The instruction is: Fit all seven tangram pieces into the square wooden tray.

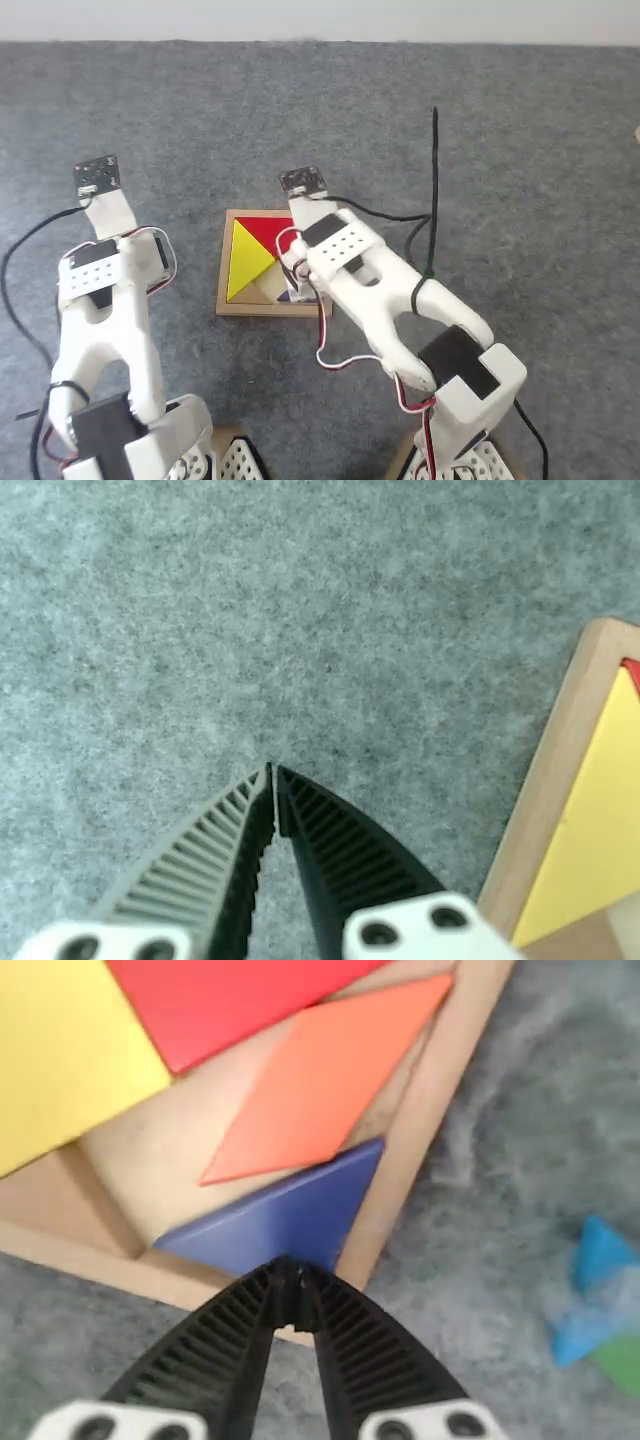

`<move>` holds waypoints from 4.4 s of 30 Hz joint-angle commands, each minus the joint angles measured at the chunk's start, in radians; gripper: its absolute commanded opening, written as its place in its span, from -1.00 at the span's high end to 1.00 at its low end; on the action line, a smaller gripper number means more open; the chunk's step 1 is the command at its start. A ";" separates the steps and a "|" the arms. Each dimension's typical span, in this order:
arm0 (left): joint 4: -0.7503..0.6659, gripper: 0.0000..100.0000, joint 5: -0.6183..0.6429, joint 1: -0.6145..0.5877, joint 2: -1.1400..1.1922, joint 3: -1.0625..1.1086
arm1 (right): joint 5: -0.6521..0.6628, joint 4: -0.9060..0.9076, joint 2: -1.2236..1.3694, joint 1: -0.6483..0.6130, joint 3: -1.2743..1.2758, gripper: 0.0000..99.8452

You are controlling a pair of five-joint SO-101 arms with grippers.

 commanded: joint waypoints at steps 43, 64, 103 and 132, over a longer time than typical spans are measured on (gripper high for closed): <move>-0.018 0.97 -0.006 0.006 -0.003 -0.021 | -0.029 -0.028 0.143 0.119 -0.242 0.99; -0.018 0.97 -0.006 0.006 -0.009 -0.012 | 0.512 0.392 -0.231 0.386 -0.081 0.98; -0.020 0.97 -0.009 0.008 -0.009 -0.012 | 1.359 -0.030 -0.216 0.461 0.325 0.23; -0.020 0.97 -0.009 0.008 -0.009 -0.012 | 1.221 0.056 -0.360 0.463 0.269 0.97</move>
